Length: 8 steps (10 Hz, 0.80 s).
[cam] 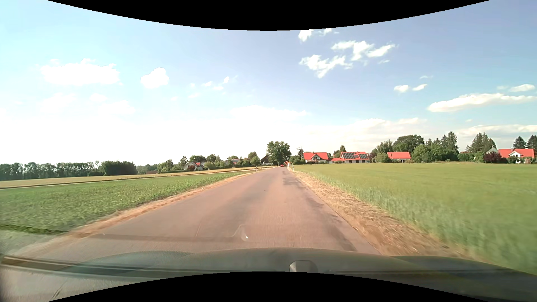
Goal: Follow the waypoints while adhering to traffic rules and regulations
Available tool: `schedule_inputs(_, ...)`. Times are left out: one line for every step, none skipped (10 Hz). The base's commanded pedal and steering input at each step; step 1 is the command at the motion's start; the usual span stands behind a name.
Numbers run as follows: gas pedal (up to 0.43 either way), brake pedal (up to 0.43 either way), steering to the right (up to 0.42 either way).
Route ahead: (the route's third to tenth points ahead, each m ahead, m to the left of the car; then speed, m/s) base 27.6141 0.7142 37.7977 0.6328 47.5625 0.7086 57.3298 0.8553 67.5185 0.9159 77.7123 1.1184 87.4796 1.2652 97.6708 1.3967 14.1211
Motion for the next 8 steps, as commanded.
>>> schedule_inputs(0.028,0.006,-0.003)
schedule_inputs(0.028,0.006,-0.003)
schedule_inputs(0.028,0.006,-0.004)
schedule_inputs(0.039,0.006,-0.003)
schedule_inputs(0.039,0.006,-0.004)
schedule_inputs(0.039,0.006,-0.004)
schedule_inputs(0.039,0.006,-0.001)
schedule_inputs(0.039,0.006,0.0)
